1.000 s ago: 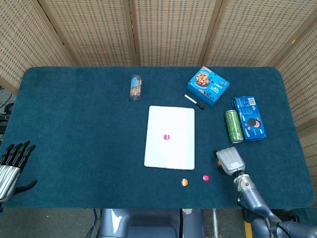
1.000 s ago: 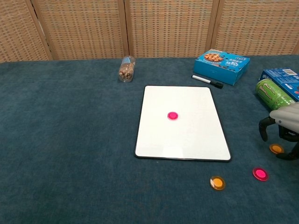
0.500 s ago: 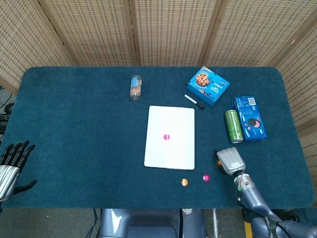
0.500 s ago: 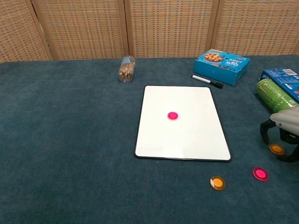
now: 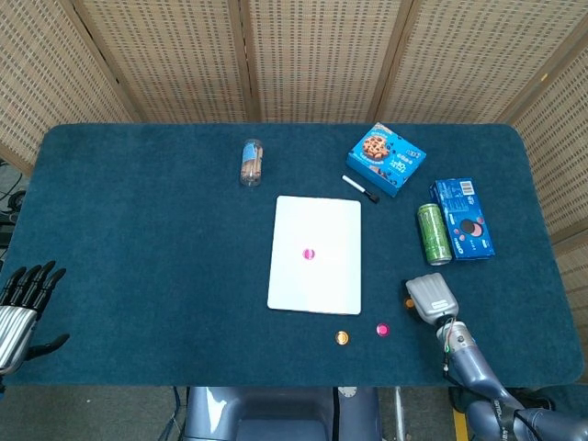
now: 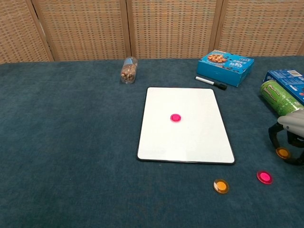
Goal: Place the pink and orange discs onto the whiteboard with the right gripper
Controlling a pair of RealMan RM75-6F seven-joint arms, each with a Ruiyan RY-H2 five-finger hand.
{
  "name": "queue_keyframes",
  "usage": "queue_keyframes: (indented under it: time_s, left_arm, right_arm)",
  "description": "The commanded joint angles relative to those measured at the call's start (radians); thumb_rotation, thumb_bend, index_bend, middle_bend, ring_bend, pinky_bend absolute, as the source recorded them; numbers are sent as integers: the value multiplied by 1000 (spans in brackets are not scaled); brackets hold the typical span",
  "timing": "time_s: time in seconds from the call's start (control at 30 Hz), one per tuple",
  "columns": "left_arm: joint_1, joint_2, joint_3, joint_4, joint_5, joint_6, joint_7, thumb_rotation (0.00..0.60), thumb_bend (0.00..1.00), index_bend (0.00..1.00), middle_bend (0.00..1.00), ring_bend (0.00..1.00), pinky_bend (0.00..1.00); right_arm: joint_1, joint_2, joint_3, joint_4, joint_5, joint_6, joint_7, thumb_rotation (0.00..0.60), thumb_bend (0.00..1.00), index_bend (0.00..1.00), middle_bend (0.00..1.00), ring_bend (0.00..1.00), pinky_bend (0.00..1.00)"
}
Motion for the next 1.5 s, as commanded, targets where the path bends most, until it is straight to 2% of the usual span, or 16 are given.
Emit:
queue_keyframes:
  time_s: [0.03,0.2,0.37,0.57,0.7,0.77,0.87,0.93,1.07,1.13,1.27,1.33,1.4,1.5]
  left_arm:
    - [0,1,0,0,0,0,-1,600,0,0,0,0,0]
    - [0,2,0,-1,-1,0,-4,600,0,0,0,0,0]
    - [0,3,-2,0,-4,2,-5,600,0,0,0,0,0]
    - [-3,5,-6,1,-15,-7,-15,600,0,0,0,0,0]
    - [-5,6,-11,3,-26,-12,-20,600,0,0,0,0,0]
    - [-5,6,-12,4,-28,-13,-23,600,0,0,0,0,0]
    - [-6,7,-12,5,-30,-13,-26,600,0,0,0,0,0]
    - [-5,8,-11,6,-29,-14,-30,600,0,0,0,0,0]
    - [-5,9,-11,7,-28,-12,-35,600,0,0,0,0,0]
    - [-3,11,-10,4,-23,-5,-38,600,0,0,0,0,0]
    - [0,12,-4,3,-10,4,-36,600,0,0,0,0,0]
    - [2,11,-1,3,-4,8,-35,600,0,0,0,0,0]
    - [4,11,3,3,6,16,-32,600,0,0,0,0,0]
    - [7,9,6,2,15,23,-28,600,0,0,0,0,0]
  right_arm:
    - [-2,0,4,-2,-7,0,10,600,337,547,956,949,1000]
    - [8,6,27,-25,-4,-5,17,600,343,547,956,949,1000]
    - [80,11,114,-109,43,-3,-65,600,363,547,956,949,1000]
    - [201,-62,219,-134,212,8,-244,600,363,547,956,949,1000]
    - [265,-127,259,-98,319,30,-324,600,363,545,956,949,1000]
    - [290,-157,267,-72,367,45,-361,600,363,467,956,949,1000]
    - [310,-173,270,-60,411,65,-394,600,306,169,956,949,1000]
    - [311,-171,262,-66,408,86,-402,600,263,92,955,949,1000]
    - [298,-146,248,-100,380,114,-385,600,260,80,955,949,1000]
    - [262,-89,228,-178,337,136,-341,600,260,136,955,949,1000]
    - [183,33,146,-309,219,138,-247,600,290,275,956,949,1000]
    - [154,68,108,-335,159,142,-207,600,311,334,956,949,1000]
    - [98,116,35,-356,63,148,-137,600,311,380,957,949,1000]
    - [42,152,-34,-342,-48,152,-32,600,315,404,958,949,1000]
